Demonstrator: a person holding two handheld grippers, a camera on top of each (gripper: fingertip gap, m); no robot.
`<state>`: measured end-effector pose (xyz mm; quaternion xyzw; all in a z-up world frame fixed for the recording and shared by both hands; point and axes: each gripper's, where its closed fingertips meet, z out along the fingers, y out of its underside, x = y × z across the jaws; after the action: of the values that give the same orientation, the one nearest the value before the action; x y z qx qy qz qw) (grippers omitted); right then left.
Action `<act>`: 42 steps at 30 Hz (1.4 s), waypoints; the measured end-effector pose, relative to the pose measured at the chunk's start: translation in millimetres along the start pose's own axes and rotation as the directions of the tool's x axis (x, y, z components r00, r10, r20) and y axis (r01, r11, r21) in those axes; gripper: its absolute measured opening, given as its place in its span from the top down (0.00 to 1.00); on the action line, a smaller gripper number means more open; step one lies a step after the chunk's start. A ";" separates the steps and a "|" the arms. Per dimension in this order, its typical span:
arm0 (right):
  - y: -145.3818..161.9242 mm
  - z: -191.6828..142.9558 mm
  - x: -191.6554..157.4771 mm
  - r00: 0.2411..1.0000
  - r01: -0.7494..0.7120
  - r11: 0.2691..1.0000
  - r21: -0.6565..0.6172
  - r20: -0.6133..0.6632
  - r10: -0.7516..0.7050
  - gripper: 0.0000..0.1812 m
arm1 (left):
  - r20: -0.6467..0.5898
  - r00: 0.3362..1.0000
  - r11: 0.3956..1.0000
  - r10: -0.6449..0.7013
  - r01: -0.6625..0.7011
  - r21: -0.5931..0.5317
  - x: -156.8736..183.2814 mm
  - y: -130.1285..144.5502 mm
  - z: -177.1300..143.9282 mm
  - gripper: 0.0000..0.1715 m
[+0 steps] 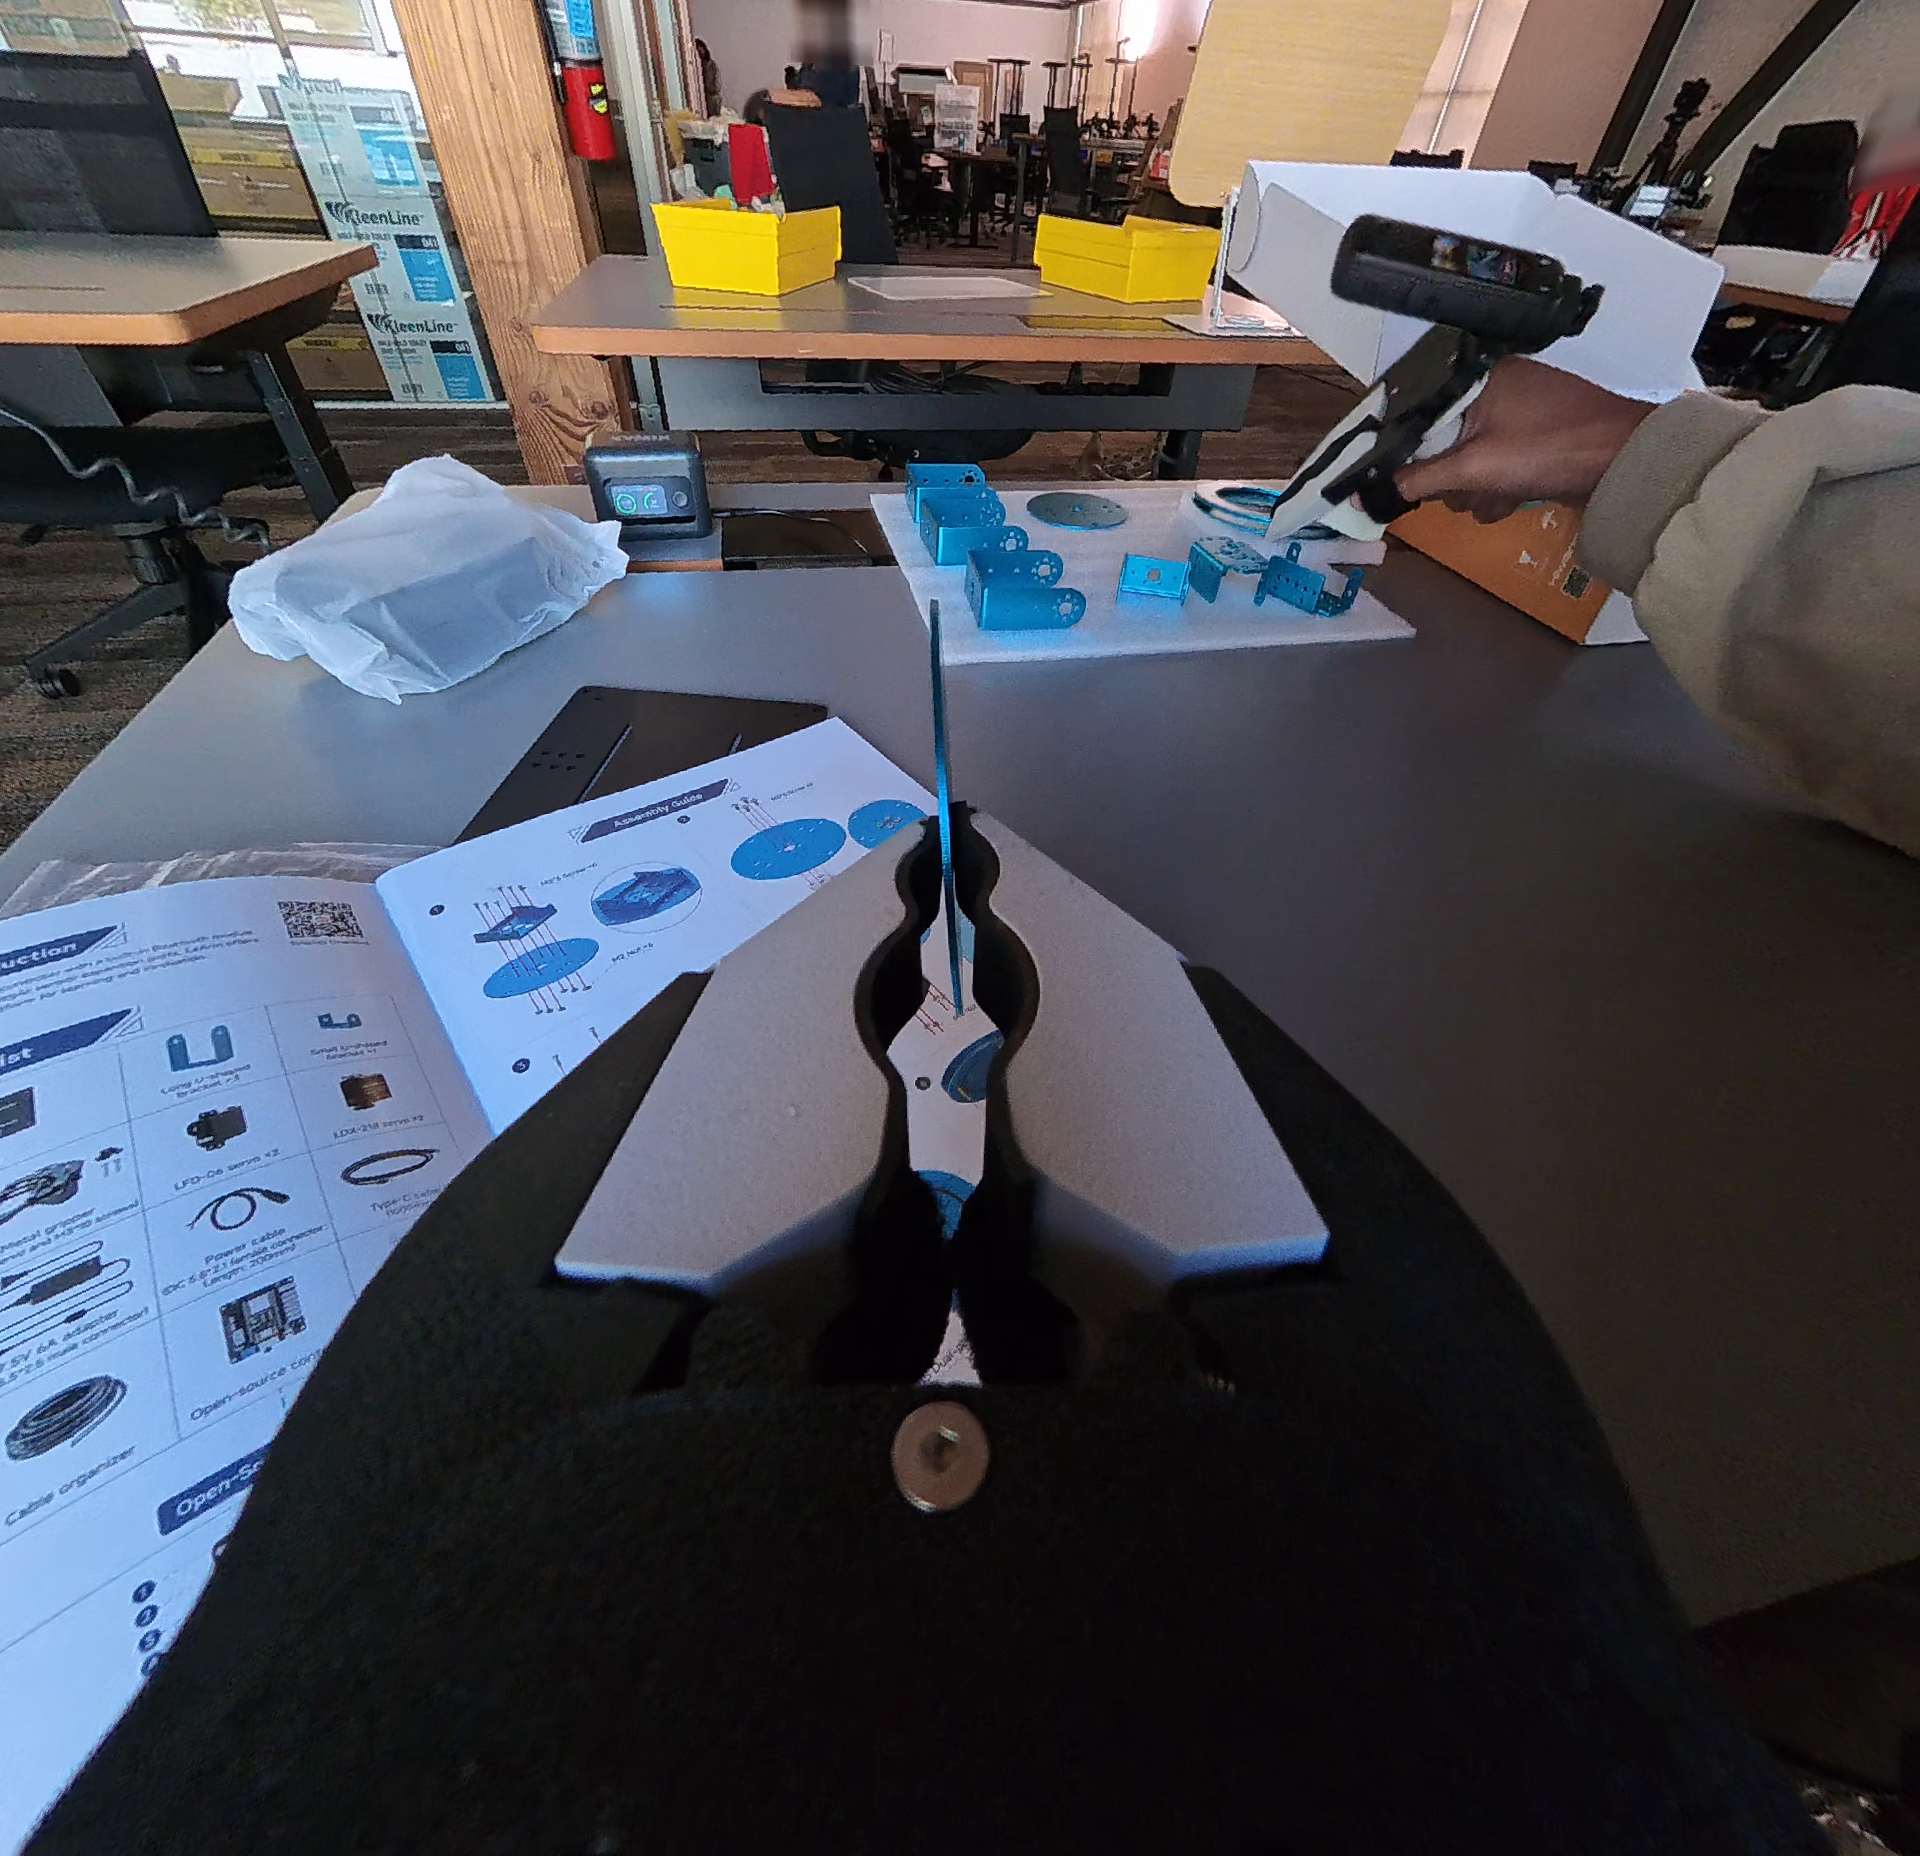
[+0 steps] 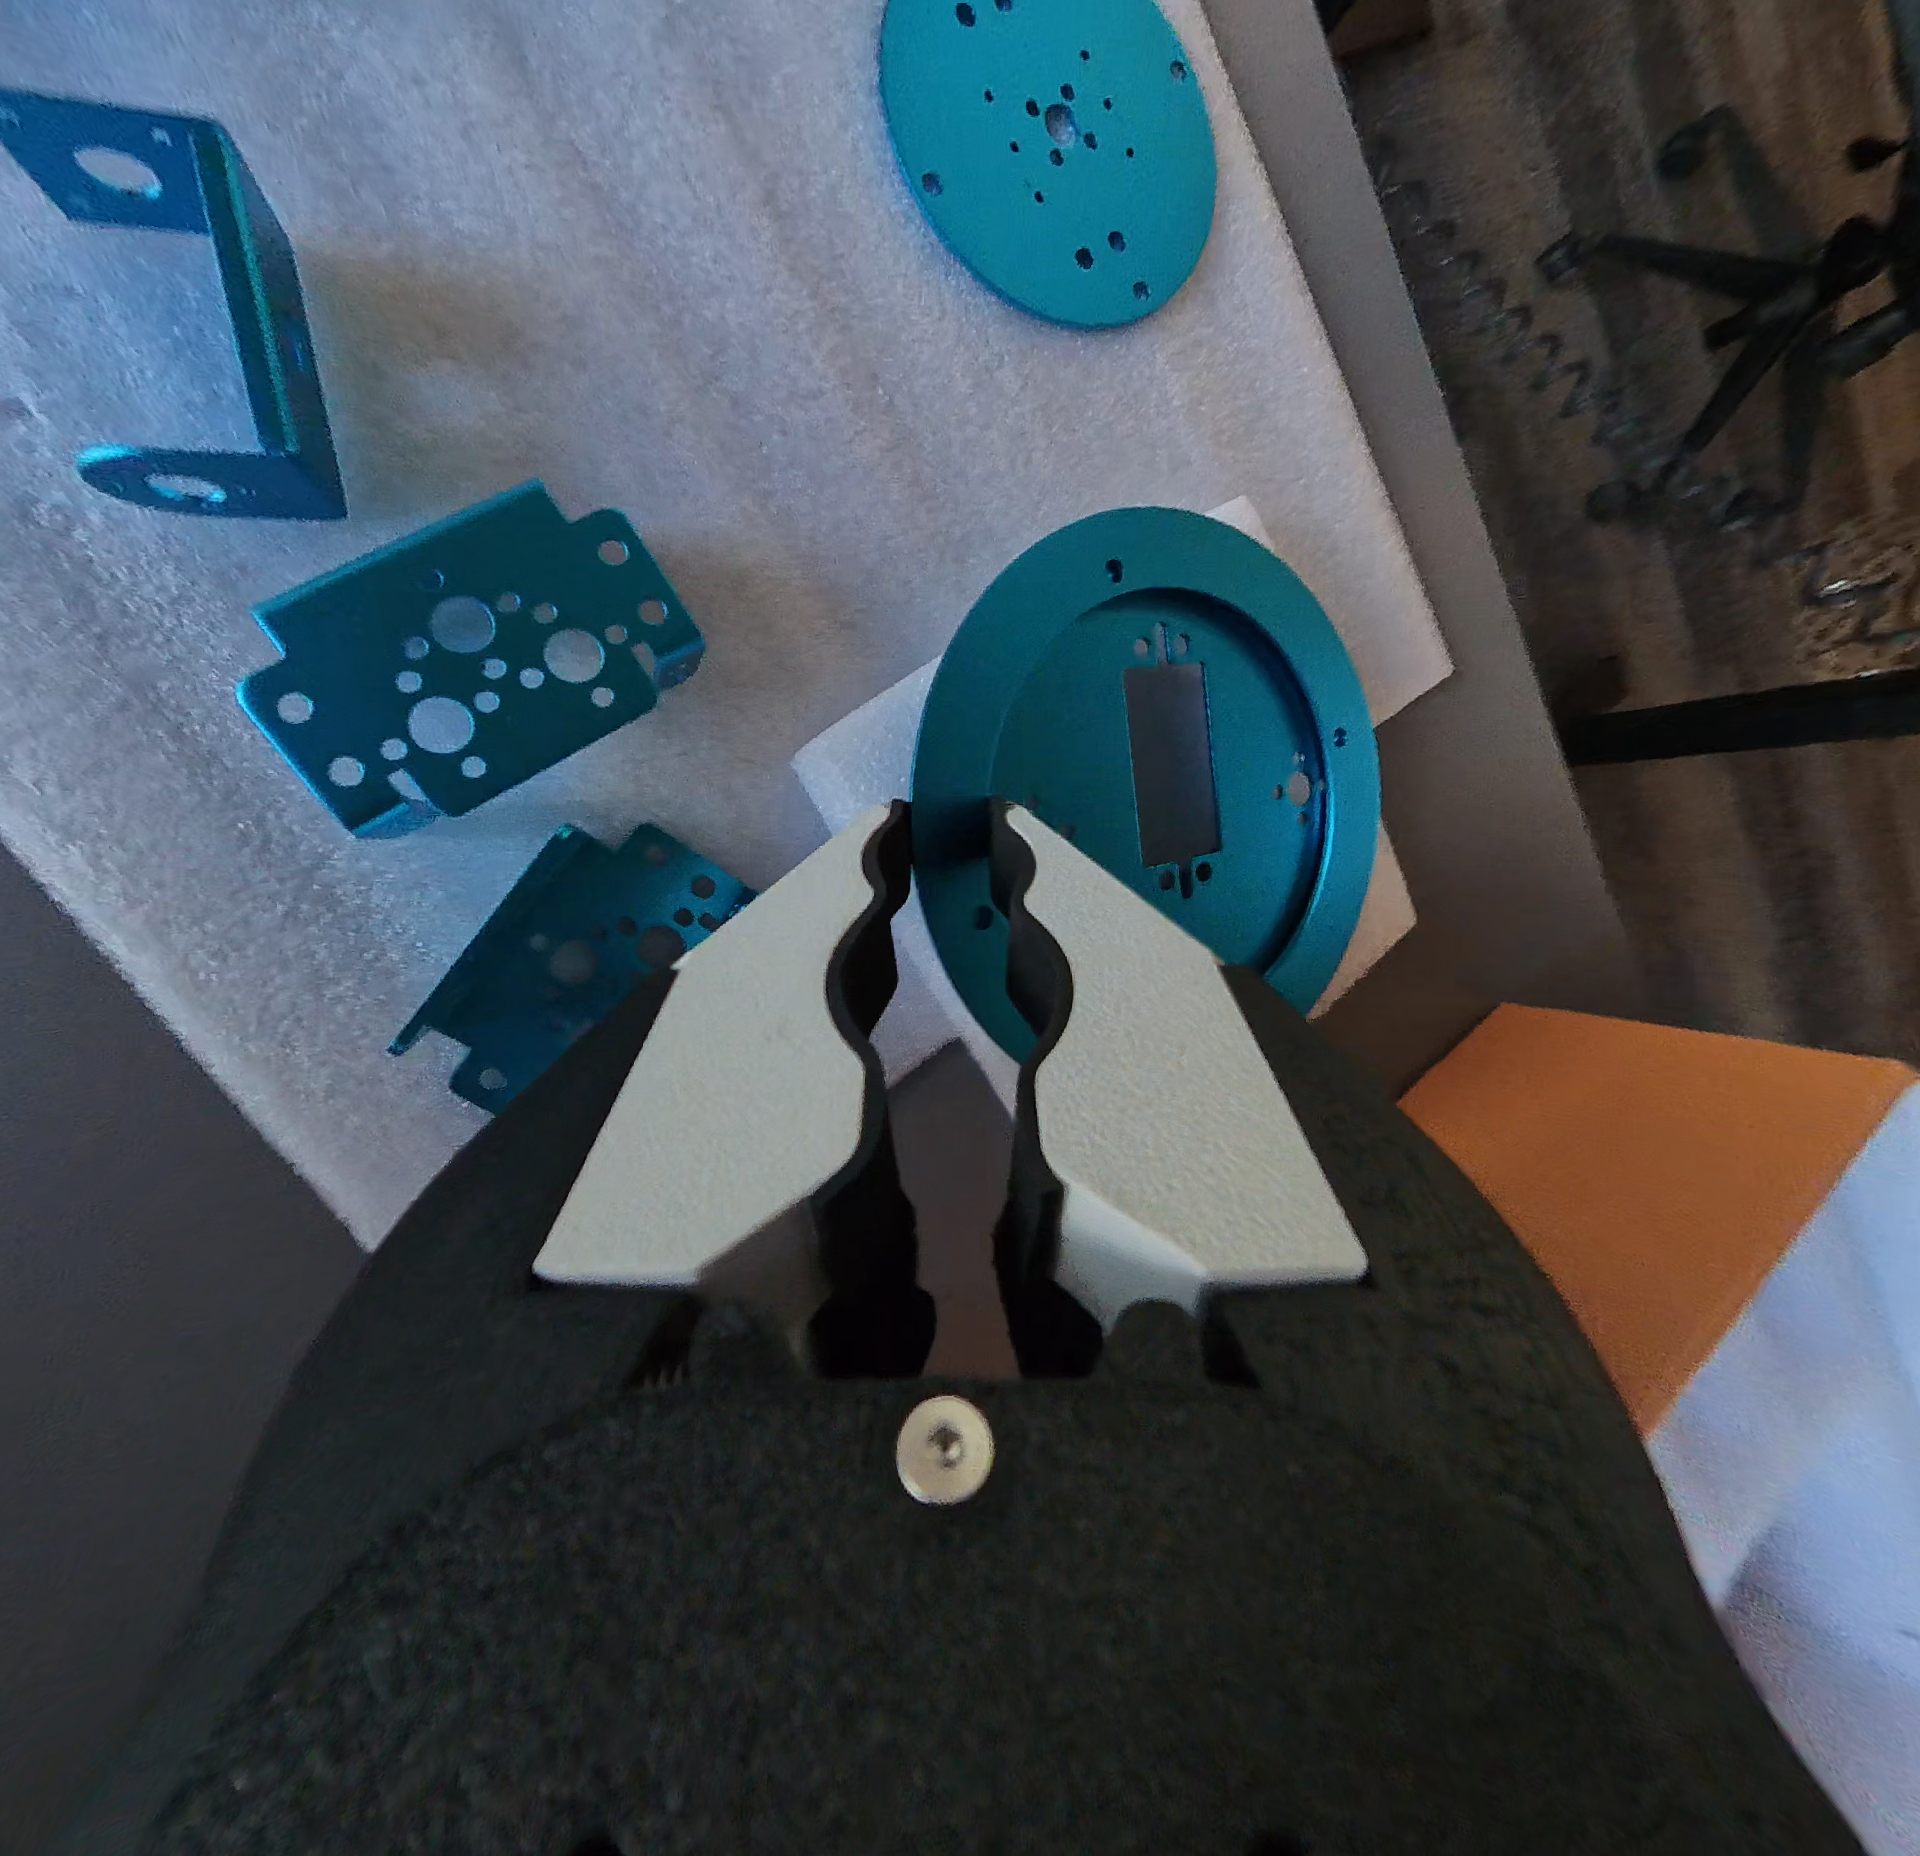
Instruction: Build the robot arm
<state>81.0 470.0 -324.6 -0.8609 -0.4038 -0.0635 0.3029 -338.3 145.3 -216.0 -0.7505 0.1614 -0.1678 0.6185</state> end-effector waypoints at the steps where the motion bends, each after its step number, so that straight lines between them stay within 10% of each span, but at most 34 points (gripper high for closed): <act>1: -0.5 -0.8 -1.1 0.999 -0.036 0.999 0.012 0.024 0.036 0.92 | -0.002 1.000 1.000 0.001 -0.001 0.000 0.6 -0.4 0.4 1.00; 13: -40.5 -77.4 -46.7 0.893 -0.429 0.852 0.301 0.280 0.351 0.78 | -0.046 0.999 1.000 0.013 -0.015 -0.027 9.2 4.6 16.6 1.00; 26: -8.3 -125.6 -139.1 0.797 -0.601 0.609 0.517 0.336 0.502 0.78 | -0.133 0.991 0.999 -0.004 -0.003 -0.048 25.9 18.8 27.1 1.00; 42: -0.7 -121.1 -143.3 0.859 -0.504 0.671 0.544 0.232 0.457 0.83 | -0.156 0.988 0.998 0.001 -0.012 -0.063 44.3 22.0 32.8 1.00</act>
<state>1.5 306.9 -277.2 -0.8013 -0.1735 0.1789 0.5438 -284.8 150.0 -241.2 -0.7540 0.2171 -0.2187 0.5801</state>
